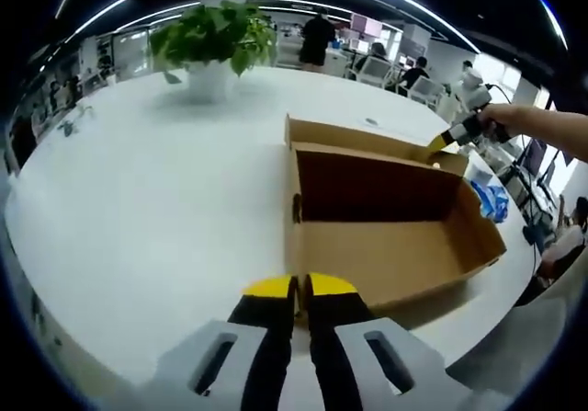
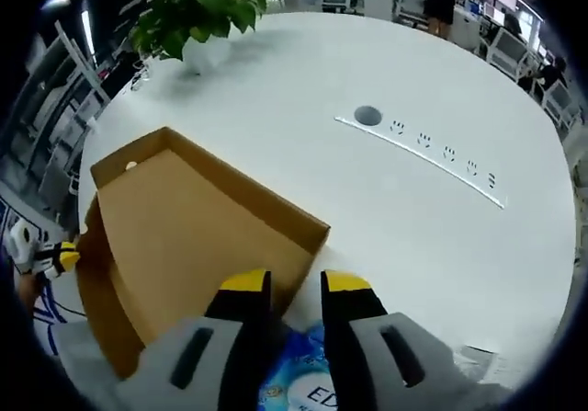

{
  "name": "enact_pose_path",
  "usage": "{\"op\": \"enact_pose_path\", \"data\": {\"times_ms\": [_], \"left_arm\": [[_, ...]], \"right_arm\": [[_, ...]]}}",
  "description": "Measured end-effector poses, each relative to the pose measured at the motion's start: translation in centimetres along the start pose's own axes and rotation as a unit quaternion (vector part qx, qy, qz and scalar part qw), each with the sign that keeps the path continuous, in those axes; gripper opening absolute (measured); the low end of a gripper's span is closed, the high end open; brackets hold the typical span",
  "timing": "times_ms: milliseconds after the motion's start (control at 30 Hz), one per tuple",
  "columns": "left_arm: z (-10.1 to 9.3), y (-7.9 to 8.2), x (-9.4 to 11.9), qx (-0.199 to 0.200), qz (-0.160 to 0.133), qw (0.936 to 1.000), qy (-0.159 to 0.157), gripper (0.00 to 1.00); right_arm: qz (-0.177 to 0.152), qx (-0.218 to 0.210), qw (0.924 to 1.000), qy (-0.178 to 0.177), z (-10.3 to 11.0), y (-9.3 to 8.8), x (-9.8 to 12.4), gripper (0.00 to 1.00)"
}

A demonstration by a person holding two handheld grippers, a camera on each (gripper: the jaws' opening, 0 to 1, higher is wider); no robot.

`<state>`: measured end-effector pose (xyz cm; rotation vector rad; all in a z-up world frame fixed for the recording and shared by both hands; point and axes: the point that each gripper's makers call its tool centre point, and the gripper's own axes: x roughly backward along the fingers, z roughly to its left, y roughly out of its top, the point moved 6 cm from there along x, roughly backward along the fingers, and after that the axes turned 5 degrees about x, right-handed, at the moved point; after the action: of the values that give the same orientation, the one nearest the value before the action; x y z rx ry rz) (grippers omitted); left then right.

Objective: Operate the shoe box by opening the lid, removing the specified soft item, and placing it in the target area until the item is outside and the box remains undamaged.

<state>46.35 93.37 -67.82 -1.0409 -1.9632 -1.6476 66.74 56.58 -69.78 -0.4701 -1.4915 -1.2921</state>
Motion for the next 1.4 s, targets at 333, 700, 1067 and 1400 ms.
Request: {"op": "enact_pose_path", "data": {"times_ms": [333, 700, 1067, 1400], "left_arm": [[0.1, 0.1, -0.1, 0.002, 0.003, 1.0000, -0.003, 0.01], [-0.1, 0.1, -0.1, -0.004, 0.008, 1.0000, -0.001, 0.01], [-0.1, 0.1, -0.1, -0.003, 0.009, 1.0000, -0.002, 0.01], [-0.1, 0.0, -0.1, -0.003, 0.008, 1.0000, -0.003, 0.01]], "right_arm": [[-0.002, 0.014, 0.9998, -0.017, 0.3, 0.0, 0.2, 0.04], [-0.039, 0.039, 0.9982, -0.024, 0.6, 0.8, 2.6, 0.02], [-0.076, 0.041, 0.9960, -0.024, 2.1, 0.8, 5.5, 0.01], [-0.113, 0.039, 0.9927, -0.019, 2.7, 0.8, 7.7, 0.00]]}}
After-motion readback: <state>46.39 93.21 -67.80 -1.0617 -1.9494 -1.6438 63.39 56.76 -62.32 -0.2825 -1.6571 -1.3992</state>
